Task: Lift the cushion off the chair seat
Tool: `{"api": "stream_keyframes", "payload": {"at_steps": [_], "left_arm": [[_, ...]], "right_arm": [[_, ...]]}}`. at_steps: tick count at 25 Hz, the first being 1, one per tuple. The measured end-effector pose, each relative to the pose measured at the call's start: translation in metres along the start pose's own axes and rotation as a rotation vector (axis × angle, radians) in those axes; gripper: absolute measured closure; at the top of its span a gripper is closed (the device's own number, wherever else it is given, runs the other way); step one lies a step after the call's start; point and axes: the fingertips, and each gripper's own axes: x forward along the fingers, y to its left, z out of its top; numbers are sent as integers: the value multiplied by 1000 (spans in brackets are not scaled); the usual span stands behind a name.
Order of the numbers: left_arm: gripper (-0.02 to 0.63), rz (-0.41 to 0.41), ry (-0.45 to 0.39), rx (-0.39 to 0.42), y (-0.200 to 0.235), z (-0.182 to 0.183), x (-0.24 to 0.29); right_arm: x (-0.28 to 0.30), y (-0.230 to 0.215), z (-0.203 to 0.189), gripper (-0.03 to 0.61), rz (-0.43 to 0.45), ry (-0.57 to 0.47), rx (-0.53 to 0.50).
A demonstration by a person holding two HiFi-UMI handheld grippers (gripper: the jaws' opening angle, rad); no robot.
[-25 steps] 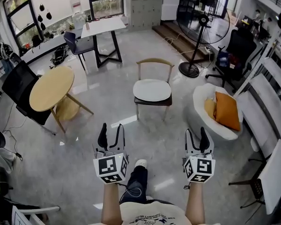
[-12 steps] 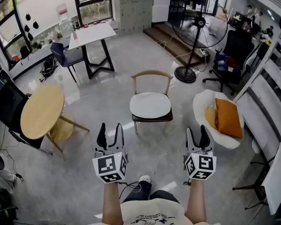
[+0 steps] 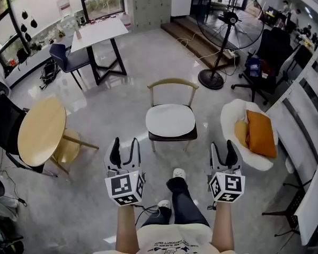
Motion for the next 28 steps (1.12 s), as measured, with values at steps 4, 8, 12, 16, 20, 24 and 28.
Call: {"api": "stream_keyframes", "payload": {"at_steps": [4,8,12,16,20,24,28], "left_arm": [[380,1,17,-9,3,-5,52],[377,13,28,-2,9,-7,109],[376,38,28,-11,9,-4,177],[371,56,52,-6,4,-3,251],[365,63,83,-22,5,-1,327],[359,73,116,-53,-4,-12,399],[357,79,162,-57,-5,-30,454]], "right_arm": [[53,-11,-3,331,3,16,-2],[118,-19,-3,333,23,24,2],[195,-37,-1,318,51,35,6],[272,-57,-1,317,78,60,5],[350,-74,3,314,95,91,6],[421,-100,-8,314,122,131,1],[475,-113,-28,314,155,179,-8]]}}
